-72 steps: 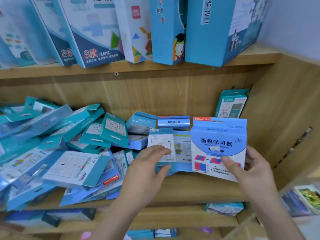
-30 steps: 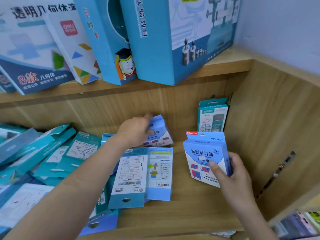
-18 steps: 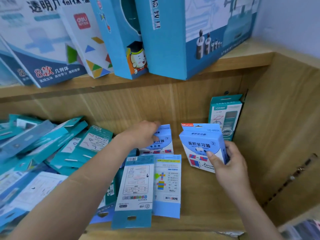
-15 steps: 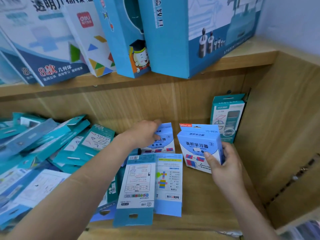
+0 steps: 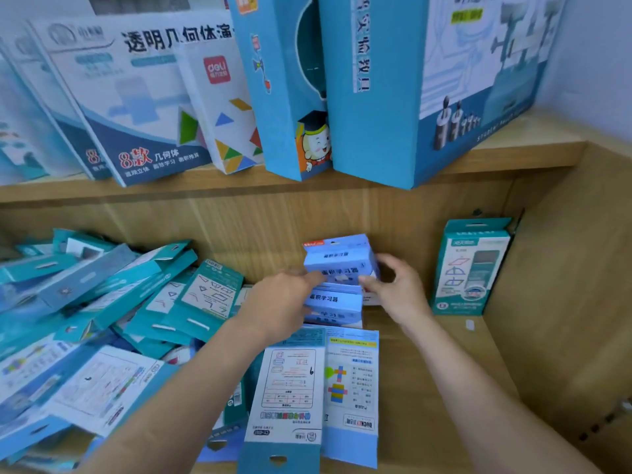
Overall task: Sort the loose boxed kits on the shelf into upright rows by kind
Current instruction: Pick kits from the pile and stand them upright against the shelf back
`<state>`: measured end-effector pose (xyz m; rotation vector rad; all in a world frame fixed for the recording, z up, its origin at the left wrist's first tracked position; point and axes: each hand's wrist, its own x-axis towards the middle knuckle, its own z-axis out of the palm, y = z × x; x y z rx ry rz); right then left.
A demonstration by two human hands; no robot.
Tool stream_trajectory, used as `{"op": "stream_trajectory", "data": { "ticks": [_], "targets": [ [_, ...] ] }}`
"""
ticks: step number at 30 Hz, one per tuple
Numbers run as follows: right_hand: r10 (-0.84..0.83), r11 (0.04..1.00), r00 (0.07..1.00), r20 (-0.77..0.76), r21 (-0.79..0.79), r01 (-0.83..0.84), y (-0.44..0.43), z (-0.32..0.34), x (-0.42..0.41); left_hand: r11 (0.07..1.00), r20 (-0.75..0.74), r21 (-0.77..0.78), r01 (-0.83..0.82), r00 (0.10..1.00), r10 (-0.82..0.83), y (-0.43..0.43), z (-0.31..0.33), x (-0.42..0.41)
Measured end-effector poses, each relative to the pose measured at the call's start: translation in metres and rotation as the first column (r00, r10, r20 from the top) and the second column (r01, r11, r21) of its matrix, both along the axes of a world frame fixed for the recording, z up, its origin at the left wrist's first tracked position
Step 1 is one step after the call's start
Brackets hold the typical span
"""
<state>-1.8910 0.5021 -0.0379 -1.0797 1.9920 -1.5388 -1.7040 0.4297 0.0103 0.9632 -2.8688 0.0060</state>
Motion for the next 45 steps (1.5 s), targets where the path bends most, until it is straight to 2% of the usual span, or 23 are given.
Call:
{"op": "stream_trajectory", "data": {
  "ticks": [1, 2, 6, 12, 16, 21, 25, 30, 34, 38, 40, 45],
  "targets": [
    [-0.02, 0.998, 0.999, -0.038, 0.06, 0.022, -0.003, -0.007, -0.001, 1.0, -0.017, 0.01, -0.006, 1.0, 0.006, -0.001, -0.001, 0.003],
    [-0.027, 0.995, 1.0, -0.012, 0.097, 0.028, -0.002, -0.01, -0.001, 1.0, -0.03, 0.015, -0.011, 0.999, 0.012, -0.002, -0.002, 0.005],
    [-0.023, 0.99, 0.999, 0.036, 0.139, 0.018, -0.004, -0.015, 0.0, 0.998, -0.05, 0.031, -0.053, 0.997, 0.055, -0.006, -0.002, 0.007],
    [0.024, 0.992, 0.993, 0.113, 0.12, -0.038, -0.007, -0.008, 0.004, 0.99, -0.08, 0.093, -0.108, 0.99, 0.116, -0.012, 0.002, 0.001],
    [0.081, 0.984, 0.937, 0.34, 0.123, -0.13, 0.01, -0.001, 0.0, 0.975, -0.128, 0.1, -0.199, 0.969, 0.211, -0.014, 0.001, -0.01],
    [0.289, 0.939, 0.88, 0.377, 0.07, -0.338, 0.02, 0.007, 0.007, 0.93, -0.2, 0.244, -0.274, 0.924, 0.325, -0.017, -0.002, -0.022],
    [0.304, 0.938, 0.896, 0.323, 0.064, -0.341, 0.013, 0.014, 0.014, 0.876, -0.225, 0.392, -0.281, 0.894, 0.387, -0.022, -0.002, -0.03],
    [0.272, 0.944, 0.956, 0.11, 0.16, -0.287, 0.011, 0.011, 0.012, 0.849, -0.252, 0.459, -0.261, 0.878, 0.406, -0.028, -0.002, -0.028],
    [0.211, 0.961, 0.977, -0.031, 0.192, -0.201, 0.009, 0.008, 0.016, 0.878, -0.215, 0.4, -0.262, 0.905, 0.367, -0.03, -0.004, -0.026],
    [0.141, 0.974, 0.977, -0.159, 0.201, -0.108, 0.001, 0.001, 0.018, 0.938, -0.158, 0.226, -0.264, 0.94, 0.303, -0.029, -0.003, -0.025],
    [0.099, 0.982, 0.98, -0.171, 0.178, -0.068, -0.004, -0.003, 0.018, 0.947, -0.131, 0.176, -0.269, 0.947, 0.293, -0.031, -0.002, -0.023],
    [0.067, 0.981, 0.985, -0.162, 0.19, -0.035, -0.011, -0.009, 0.018, 0.938, -0.07, 0.196, -0.285, 0.95, 0.304, -0.034, 0.002, -0.021]
  ]
}}
